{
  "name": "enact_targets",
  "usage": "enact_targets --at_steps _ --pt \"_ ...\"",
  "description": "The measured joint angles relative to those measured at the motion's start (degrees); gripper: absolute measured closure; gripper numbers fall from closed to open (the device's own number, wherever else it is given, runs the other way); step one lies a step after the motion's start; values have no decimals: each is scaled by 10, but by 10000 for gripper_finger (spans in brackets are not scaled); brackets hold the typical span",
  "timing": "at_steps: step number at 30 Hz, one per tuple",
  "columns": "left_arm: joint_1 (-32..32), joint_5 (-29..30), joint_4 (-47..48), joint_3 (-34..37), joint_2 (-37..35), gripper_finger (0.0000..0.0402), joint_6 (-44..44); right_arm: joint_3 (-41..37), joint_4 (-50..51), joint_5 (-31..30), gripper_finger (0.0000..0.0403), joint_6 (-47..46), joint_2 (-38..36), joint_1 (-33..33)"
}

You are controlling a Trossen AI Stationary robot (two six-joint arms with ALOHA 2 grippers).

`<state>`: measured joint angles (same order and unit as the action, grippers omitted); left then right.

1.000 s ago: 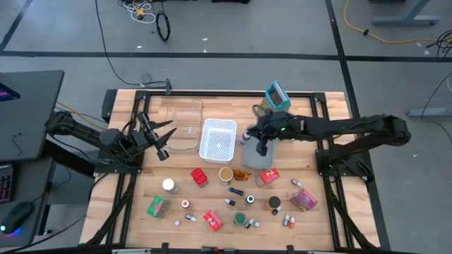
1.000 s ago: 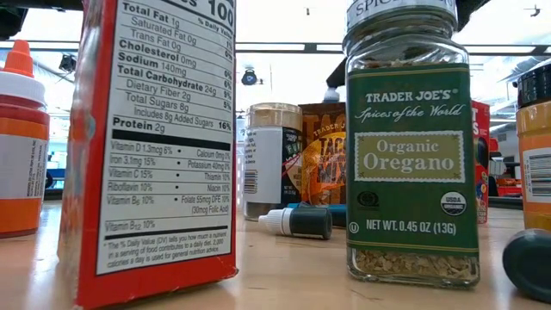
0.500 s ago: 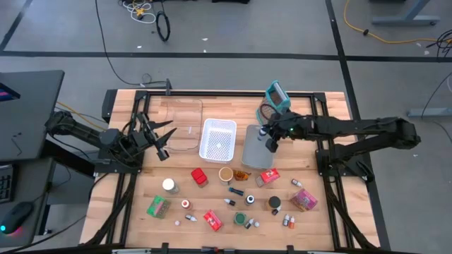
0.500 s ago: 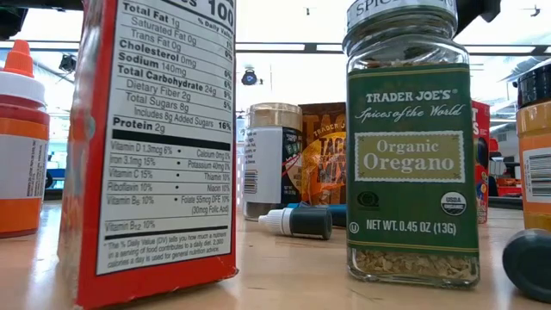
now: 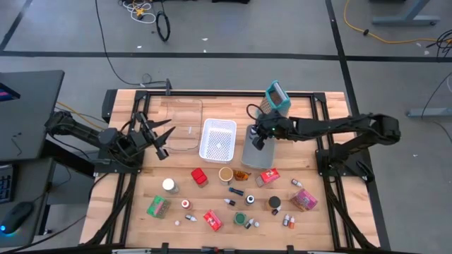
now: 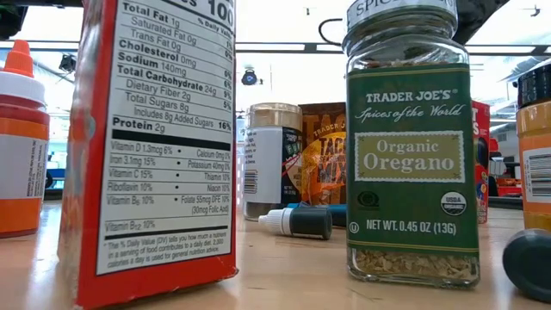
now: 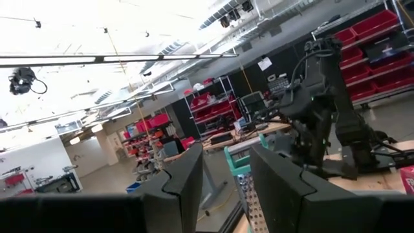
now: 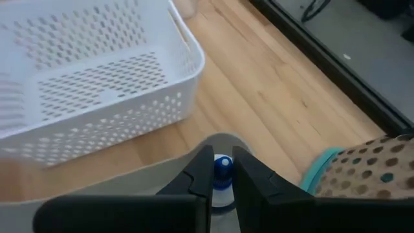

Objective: Pick & Place Kitchen Items
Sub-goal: Put the large blue food coloring into the gray bin

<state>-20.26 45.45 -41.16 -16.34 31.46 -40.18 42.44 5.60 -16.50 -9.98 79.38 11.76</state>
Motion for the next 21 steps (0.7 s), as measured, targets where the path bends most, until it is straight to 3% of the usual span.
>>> enact_targets --at_steps 9,21 --pt "0 2 0 0 0 264 -10 1 -47 28 357 4 25 17" --pt "0 2 1 0 0 264 -8 0 -46 49 293 19 15 17"
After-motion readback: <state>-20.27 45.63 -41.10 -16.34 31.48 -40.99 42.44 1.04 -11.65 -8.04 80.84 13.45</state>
